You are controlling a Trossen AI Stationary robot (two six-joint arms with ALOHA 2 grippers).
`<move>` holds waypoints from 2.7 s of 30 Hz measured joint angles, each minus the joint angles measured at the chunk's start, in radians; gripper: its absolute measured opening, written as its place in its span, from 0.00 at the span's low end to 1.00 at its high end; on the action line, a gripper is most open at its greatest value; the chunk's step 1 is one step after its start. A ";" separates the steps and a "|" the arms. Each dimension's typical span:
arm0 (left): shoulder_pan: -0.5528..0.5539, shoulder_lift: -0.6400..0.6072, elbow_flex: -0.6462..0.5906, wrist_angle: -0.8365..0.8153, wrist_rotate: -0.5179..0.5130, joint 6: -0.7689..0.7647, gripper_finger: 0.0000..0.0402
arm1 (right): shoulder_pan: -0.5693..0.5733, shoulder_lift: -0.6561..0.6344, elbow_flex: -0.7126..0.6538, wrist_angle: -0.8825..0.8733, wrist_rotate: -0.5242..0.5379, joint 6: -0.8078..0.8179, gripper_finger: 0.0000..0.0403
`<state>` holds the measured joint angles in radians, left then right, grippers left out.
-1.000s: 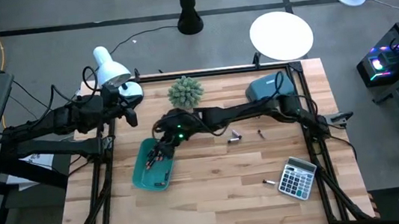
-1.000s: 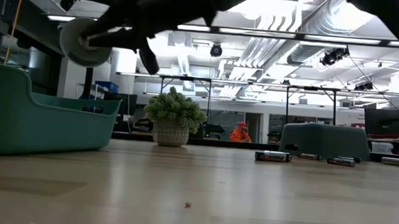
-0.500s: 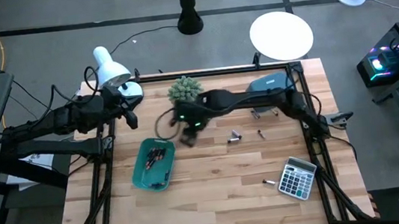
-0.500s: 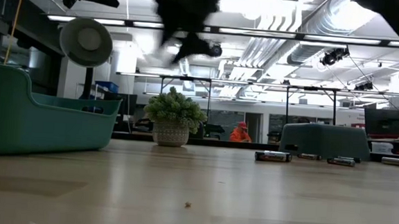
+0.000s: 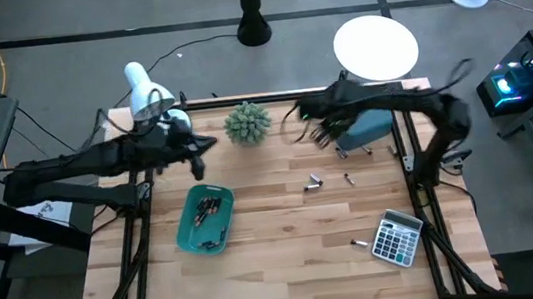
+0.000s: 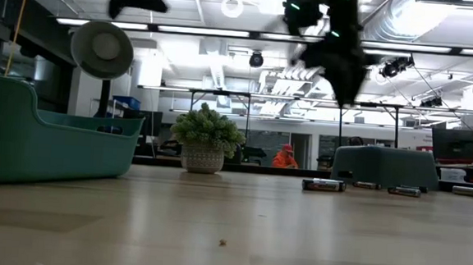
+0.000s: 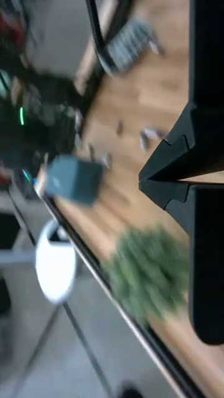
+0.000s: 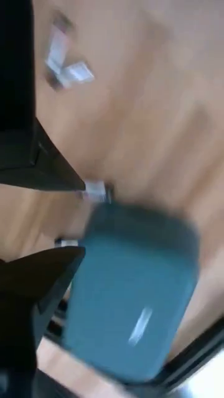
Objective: Sort batteries
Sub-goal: Prepare the blue bin for the white batteries
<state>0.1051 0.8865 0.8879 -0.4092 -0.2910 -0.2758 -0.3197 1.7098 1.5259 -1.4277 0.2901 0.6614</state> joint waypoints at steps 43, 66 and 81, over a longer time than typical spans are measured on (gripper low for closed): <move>-0.109 0.621 0.152 0.596 0.321 -0.238 0.00 | -0.649 -0.042 -0.489 0.634 0.271 0.501 0.00; -0.075 0.619 0.152 0.246 0.292 0.050 0.00 | 0.100 -0.057 -0.487 0.665 0.064 0.761 0.00; -0.118 0.932 0.158 0.684 0.279 -0.052 0.00 | 0.029 -0.278 -0.428 -0.145 0.355 1.028 0.00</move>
<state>-0.0127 1.8181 1.0455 0.2748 -0.0121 -0.3273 -0.2903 1.4320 1.0981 -1.5723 0.6448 1.6896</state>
